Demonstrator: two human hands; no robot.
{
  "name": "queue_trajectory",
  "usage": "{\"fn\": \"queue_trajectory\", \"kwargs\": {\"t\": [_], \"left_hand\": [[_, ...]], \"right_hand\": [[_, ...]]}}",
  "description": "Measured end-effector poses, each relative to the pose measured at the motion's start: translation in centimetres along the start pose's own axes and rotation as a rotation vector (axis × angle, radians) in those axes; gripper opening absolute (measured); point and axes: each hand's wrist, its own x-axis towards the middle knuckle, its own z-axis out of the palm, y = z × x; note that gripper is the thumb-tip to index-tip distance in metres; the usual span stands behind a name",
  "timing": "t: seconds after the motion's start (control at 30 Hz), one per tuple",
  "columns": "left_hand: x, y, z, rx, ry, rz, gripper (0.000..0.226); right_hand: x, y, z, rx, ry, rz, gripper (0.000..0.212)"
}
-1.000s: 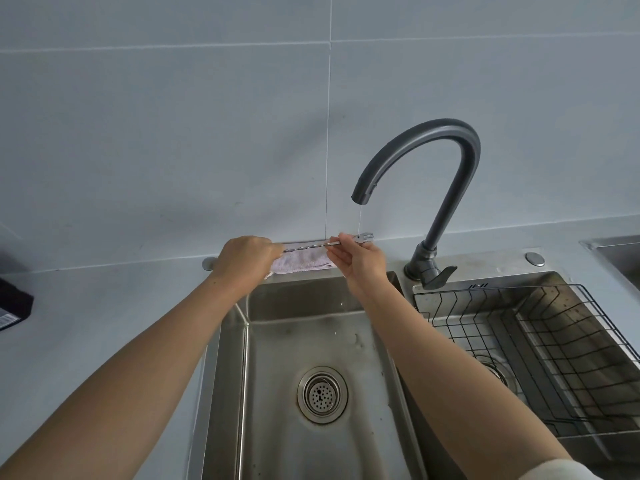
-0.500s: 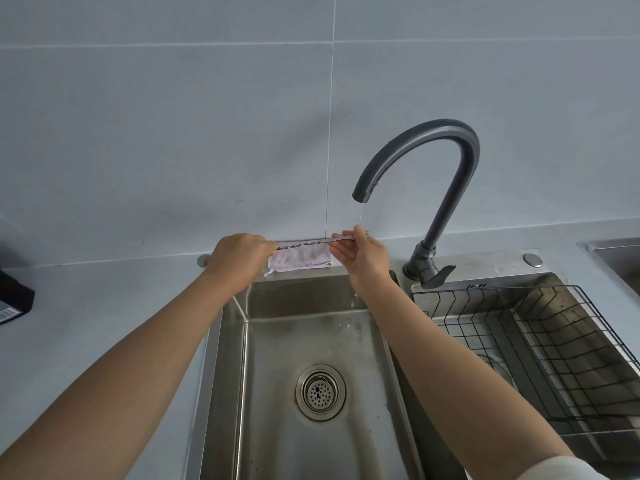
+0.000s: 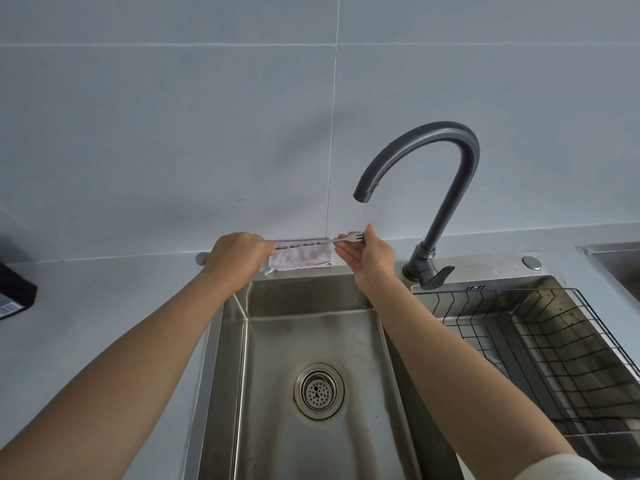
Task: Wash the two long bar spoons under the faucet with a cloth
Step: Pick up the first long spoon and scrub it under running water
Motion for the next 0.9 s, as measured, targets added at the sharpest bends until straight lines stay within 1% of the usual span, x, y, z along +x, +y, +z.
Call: {"fn": "queue_trajectory", "kwargs": {"t": [0.07, 0.13, 0.17, 0.23, 0.27, 0.3, 0.37, 0.4, 0.5, 0.53, 0.63, 0.67, 0.73, 0.8, 0.83, 0.9], "left_hand": [[0.2, -0.3, 0.4, 0.005, -0.001, -0.001, 0.011], [0.2, -0.6, 0.8, 0.008, 0.01, 0.002, 0.007], [0.1, -0.6, 0.8, 0.003, 0.006, -0.005, 0.009], [0.1, -0.6, 1.1, 0.01, 0.009, -0.004, 0.017], [0.1, -0.5, 1.1, -0.016, 0.04, 0.025, 0.022], [0.0, -0.3, 0.8, -0.034, 0.052, 0.07, 0.031], [-0.1, 0.0, 0.4, -0.082, 0.097, 0.103, 0.051], [-0.1, 0.1, 0.2, -0.075, 0.148, 0.106, 0.055], [0.2, 0.2, 0.3, -0.026, 0.243, 0.122, 0.05], [0.3, 0.3, 0.5, -0.017, 0.249, 0.124, 0.053], [0.5, 0.4, 1.0, -0.014, 0.299, 0.142, 0.074], [0.5, 0.4, 1.0, -0.019, 0.313, 0.145, 0.076], [0.7, 0.5, 0.7, -0.011, 0.299, 0.135, 0.069], [0.7, 0.7, 0.5, 0.002, 0.292, 0.12, 0.058], [0.8, 0.7, 0.5, 0.004, 0.298, 0.119, 0.062], [0.9, 0.7, 0.6, 0.003, 0.324, 0.129, 0.073]], "right_hand": [[0.0, -0.1, -0.1, 0.011, -0.017, 0.032, 0.041], [0.0, -0.2, 0.0, 0.018, -0.045, 0.032, 0.04], [0.0, -0.2, 0.0, 0.023, -0.057, 0.026, 0.039], [-0.1, -0.2, 0.2, 0.031, -0.068, 0.015, 0.034], [-0.1, -0.2, 0.2, 0.035, -0.071, 0.011, 0.033], [-0.1, -0.2, 0.3, 0.037, -0.07, 0.009, 0.031], [-0.1, -0.1, 0.4, 0.055, -0.068, 0.013, 0.028], [-0.1, -0.1, 0.4, 0.076, -0.07, 0.017, 0.027], [-0.1, -0.2, 0.5, 0.132, -0.077, 0.034, 0.03], [-0.1, -0.2, 0.5, 0.146, -0.077, 0.047, 0.033], [0.0, -0.2, 0.7, 0.146, -0.09, 0.079, 0.04], [0.1, -0.1, 0.8, 0.128, -0.093, 0.072, 0.041], [0.2, -0.1, 0.8, 0.079, -0.083, 0.026, 0.036], [0.3, -0.1, 0.7, 0.046, -0.078, -0.017, 0.023], [0.2, -0.1, 0.6, 0.047, -0.086, -0.027, 0.018], [0.1, -0.1, 0.5, 0.068, -0.101, -0.033, 0.016]]}}
